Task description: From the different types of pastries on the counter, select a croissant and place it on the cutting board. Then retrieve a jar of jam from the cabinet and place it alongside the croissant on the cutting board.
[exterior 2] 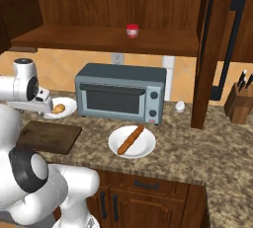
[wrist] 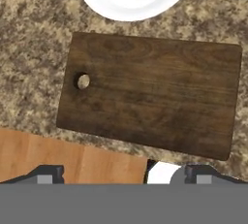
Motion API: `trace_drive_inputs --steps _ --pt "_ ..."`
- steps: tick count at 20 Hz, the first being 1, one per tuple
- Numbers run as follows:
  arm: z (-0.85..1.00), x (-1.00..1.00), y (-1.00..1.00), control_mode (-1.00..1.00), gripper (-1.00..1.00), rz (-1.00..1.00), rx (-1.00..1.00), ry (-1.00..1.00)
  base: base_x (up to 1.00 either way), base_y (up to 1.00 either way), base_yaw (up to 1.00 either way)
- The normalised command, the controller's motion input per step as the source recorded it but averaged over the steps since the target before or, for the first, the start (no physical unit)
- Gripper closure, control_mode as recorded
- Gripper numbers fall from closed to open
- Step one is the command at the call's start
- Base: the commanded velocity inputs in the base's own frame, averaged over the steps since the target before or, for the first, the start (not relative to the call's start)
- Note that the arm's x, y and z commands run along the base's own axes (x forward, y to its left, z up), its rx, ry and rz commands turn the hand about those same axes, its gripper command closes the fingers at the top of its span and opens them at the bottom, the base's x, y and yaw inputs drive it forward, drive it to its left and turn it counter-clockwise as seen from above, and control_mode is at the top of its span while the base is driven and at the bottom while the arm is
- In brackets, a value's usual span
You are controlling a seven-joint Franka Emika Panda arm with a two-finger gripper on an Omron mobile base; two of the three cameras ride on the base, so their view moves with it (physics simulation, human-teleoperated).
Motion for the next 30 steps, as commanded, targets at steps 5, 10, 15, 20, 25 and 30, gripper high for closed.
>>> trace_drive_inputs --steps 5,10,15,20,25,30 --pt "-0.04 0.55 0.25 -1.00 -1.00 0.00 0.00 0.00 0.00 0.00 0.00" --pt "-0.12 0.12 0.06 -1.00 -1.00 0.01 0.02 -0.01 0.00 0.00 0.00" --pt "-0.44 0.52 0.02 -1.00 -1.00 -0.05 0.00 -0.08 0.00 0.00 0.00" --pt "-0.39 0.59 0.14 -1.00 -1.00 -0.07 0.00 -0.03 0.00 0.00 0.00" --pt "-0.01 0.20 0.09 -1.00 -1.00 -0.01 0.03 0.02 0.00 0.00 0.00" --pt "0.00 0.57 0.02 -1.00 -1.00 -0.08 0.00 0.01 0.00 0.00 0.00"
